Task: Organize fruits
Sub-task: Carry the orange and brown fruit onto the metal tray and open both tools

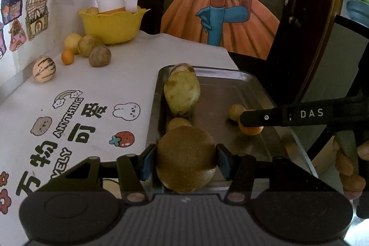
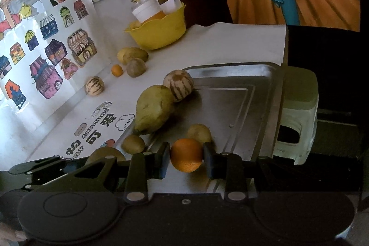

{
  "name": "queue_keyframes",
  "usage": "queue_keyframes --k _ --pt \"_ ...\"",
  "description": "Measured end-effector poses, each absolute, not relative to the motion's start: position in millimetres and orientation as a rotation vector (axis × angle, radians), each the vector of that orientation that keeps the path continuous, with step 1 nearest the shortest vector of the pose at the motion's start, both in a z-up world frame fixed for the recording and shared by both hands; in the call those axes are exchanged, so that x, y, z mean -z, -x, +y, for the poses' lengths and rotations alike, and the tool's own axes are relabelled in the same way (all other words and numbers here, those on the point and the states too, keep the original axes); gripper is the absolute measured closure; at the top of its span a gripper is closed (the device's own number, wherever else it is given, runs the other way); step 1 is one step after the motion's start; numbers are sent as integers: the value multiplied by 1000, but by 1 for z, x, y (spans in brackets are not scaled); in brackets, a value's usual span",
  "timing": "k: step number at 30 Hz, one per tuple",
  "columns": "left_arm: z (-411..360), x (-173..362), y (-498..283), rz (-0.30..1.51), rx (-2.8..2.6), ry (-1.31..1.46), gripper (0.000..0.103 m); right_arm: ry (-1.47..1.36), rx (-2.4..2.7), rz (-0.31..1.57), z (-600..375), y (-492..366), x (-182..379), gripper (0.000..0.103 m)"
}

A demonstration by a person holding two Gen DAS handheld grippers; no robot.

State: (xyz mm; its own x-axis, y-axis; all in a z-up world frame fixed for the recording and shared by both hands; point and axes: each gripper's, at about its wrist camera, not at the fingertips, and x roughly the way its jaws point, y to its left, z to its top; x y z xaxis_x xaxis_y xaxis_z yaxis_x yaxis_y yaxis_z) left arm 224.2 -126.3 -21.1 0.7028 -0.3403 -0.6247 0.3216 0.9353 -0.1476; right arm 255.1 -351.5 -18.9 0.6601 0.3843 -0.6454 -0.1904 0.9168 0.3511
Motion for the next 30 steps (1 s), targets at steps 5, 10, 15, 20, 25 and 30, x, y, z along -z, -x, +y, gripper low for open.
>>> queue_keyframes --k 5,10,15,20,25,30 --pt "-127 22 -224 696 368 19 43 -260 -325 785 -351 -255 22 70" --pt "-128 22 -223 693 366 14 43 -239 -320 780 -347 -254 25 70" --pt "-128 22 -223 693 366 9 43 -235 -320 774 -346 -253 26 70" --pt "-128 22 -223 697 365 17 42 -244 -326 770 -348 -252 26 68" --pt "-125 21 -221 710 361 25 38 -261 -335 771 -351 -250 26 66" --pt "-117 15 -211 698 329 38 28 -275 -341 727 -355 -238 18 56"
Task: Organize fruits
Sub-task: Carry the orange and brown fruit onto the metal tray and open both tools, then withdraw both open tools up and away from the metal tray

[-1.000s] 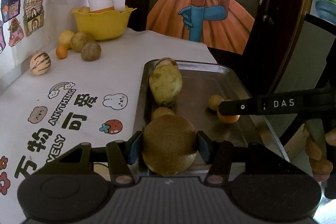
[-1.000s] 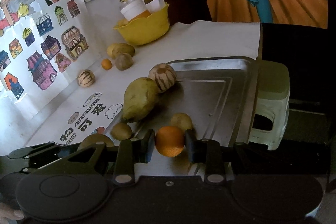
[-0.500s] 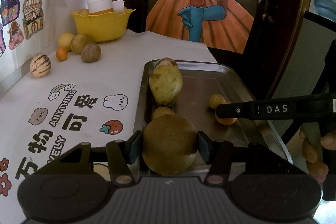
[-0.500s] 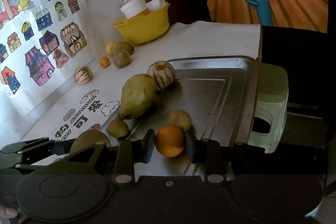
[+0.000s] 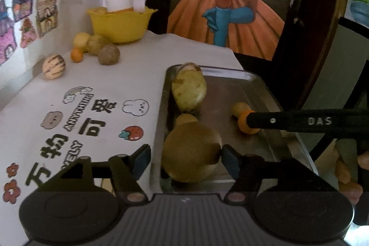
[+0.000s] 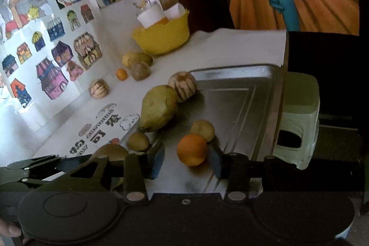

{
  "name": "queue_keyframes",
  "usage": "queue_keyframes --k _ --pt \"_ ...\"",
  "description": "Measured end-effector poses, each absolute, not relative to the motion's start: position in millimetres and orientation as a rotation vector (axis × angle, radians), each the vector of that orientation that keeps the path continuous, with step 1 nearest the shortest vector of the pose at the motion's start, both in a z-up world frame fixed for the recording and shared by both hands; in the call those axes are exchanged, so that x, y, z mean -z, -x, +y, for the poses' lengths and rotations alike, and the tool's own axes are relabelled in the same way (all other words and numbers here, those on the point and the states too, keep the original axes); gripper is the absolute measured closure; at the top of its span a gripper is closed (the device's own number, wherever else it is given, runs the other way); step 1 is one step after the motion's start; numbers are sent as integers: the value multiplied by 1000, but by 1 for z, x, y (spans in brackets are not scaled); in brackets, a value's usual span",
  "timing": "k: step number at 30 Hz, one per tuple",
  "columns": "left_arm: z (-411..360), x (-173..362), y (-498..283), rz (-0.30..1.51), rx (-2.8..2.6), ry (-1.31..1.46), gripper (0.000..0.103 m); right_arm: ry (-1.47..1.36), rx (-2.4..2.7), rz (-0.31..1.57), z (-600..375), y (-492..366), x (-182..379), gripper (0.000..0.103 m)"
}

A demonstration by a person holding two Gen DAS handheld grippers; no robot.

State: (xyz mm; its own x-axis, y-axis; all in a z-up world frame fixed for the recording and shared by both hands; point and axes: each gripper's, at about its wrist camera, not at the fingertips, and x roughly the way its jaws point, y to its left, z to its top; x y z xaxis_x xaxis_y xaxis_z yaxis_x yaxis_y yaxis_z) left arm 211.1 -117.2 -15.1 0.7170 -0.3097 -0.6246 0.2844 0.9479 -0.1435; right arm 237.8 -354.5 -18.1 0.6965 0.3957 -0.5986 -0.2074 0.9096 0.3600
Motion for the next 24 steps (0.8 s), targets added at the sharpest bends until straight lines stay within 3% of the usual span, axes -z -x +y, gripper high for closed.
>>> queue_keyframes --k 6,9,14,24 --pt "-100 1 -189 662 284 77 15 -311 -332 694 -365 -216 1 39" --pt "-91 -9 -177 630 260 106 3 -306 -322 677 -367 -200 -10 25" --pt "-73 -26 -163 547 205 115 1 -271 -310 652 -363 -172 -29 6" --pt "-14 -56 -143 436 113 175 0 -208 -314 628 -337 -128 -56 1"
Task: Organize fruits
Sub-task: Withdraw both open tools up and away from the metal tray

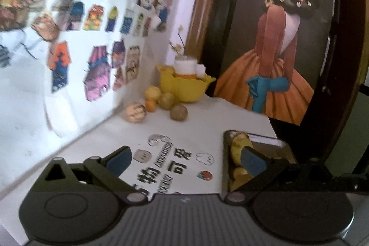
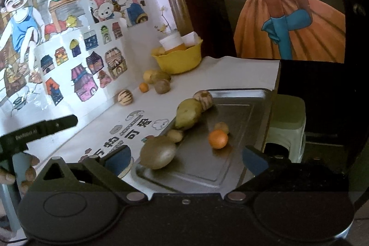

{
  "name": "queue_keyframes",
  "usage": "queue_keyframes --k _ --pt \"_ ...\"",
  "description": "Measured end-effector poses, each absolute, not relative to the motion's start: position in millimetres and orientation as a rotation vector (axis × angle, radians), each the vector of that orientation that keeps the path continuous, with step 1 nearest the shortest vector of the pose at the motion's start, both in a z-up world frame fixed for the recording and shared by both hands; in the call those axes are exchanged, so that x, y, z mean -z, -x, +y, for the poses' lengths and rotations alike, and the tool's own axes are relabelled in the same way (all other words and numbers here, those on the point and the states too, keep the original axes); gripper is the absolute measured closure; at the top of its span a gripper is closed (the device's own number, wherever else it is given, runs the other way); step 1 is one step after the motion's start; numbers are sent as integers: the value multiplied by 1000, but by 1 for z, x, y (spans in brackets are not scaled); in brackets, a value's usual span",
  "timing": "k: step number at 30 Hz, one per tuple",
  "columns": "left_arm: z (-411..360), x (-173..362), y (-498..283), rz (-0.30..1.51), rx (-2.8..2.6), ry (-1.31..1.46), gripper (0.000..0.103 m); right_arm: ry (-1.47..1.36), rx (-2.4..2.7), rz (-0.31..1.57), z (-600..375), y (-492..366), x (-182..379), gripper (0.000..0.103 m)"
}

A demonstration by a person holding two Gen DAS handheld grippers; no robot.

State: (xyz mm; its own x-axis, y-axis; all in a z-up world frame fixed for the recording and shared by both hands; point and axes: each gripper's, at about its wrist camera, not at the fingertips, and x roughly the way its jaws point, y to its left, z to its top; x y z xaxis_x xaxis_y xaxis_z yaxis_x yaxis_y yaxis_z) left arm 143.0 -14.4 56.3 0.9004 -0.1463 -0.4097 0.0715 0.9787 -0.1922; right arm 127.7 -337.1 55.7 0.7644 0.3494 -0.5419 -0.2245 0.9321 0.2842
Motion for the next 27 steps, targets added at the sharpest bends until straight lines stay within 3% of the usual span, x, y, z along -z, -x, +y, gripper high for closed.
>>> queue_keyframes --k 20,27 --pt "16 -88 -61 587 148 187 0 -200 -248 681 -300 -66 -72 1" --pt "26 -108 -35 659 167 145 0 -365 -334 843 -283 -42 -73 1"
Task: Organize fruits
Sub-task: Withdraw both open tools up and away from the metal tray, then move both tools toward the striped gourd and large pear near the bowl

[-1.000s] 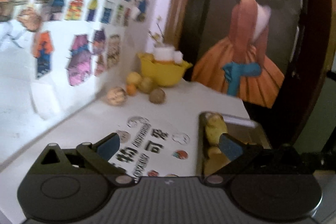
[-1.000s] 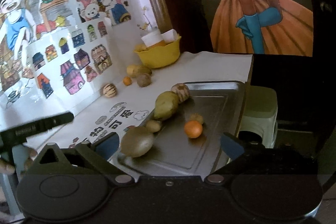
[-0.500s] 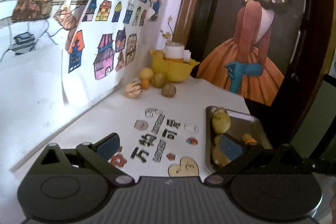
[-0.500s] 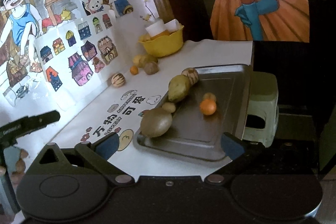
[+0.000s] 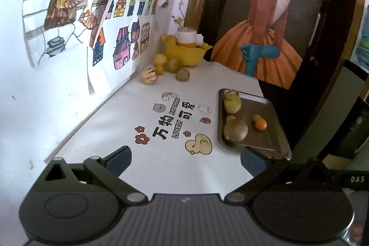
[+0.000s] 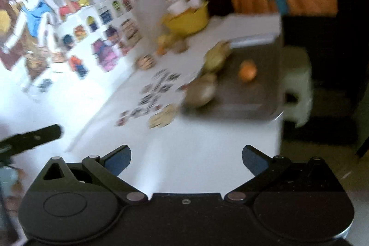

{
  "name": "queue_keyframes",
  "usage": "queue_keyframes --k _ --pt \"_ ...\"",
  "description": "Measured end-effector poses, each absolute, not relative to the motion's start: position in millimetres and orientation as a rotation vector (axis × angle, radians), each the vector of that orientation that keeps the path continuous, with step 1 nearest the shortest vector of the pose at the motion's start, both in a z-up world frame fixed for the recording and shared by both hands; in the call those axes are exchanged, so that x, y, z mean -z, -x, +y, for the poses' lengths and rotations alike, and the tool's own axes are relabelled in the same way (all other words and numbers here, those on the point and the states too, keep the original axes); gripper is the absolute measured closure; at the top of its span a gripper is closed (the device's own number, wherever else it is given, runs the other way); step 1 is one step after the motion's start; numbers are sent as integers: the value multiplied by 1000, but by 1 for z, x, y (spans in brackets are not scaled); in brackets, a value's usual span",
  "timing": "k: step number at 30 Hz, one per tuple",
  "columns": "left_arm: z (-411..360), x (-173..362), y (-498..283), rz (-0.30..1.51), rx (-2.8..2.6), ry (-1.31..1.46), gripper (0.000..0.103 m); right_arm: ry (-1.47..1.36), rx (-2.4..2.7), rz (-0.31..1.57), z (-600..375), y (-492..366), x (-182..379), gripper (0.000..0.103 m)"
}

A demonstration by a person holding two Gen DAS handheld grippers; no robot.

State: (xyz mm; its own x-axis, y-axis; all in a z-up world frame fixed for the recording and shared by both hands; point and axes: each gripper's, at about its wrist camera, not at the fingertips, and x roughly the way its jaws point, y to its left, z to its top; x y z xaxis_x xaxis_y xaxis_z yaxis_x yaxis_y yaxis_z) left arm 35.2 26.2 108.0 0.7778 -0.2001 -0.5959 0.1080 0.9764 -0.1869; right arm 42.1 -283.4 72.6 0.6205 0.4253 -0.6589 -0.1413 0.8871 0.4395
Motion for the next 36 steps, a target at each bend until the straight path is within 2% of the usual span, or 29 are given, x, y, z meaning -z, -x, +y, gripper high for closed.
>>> queue_keyframes --k 8,16,18,22,29,36 --pt "55 -143 -23 641 216 214 0 -306 -483 820 -250 -53 -133 1" --pt "72 -160 -57 617 124 185 0 -189 -583 863 -219 -135 -194 1" --pt "70 -160 -72 592 100 176 0 -222 -590 933 -211 -168 -203 1" --pt "53 -152 -105 502 42 124 0 -360 -557 1081 -201 -236 -208 1" --pt "33 -117 -176 525 107 108 0 -128 -536 927 -178 -305 -228 1" --pt "34 -76 -248 572 139 100 0 -63 -576 1009 -164 -385 -187 1"
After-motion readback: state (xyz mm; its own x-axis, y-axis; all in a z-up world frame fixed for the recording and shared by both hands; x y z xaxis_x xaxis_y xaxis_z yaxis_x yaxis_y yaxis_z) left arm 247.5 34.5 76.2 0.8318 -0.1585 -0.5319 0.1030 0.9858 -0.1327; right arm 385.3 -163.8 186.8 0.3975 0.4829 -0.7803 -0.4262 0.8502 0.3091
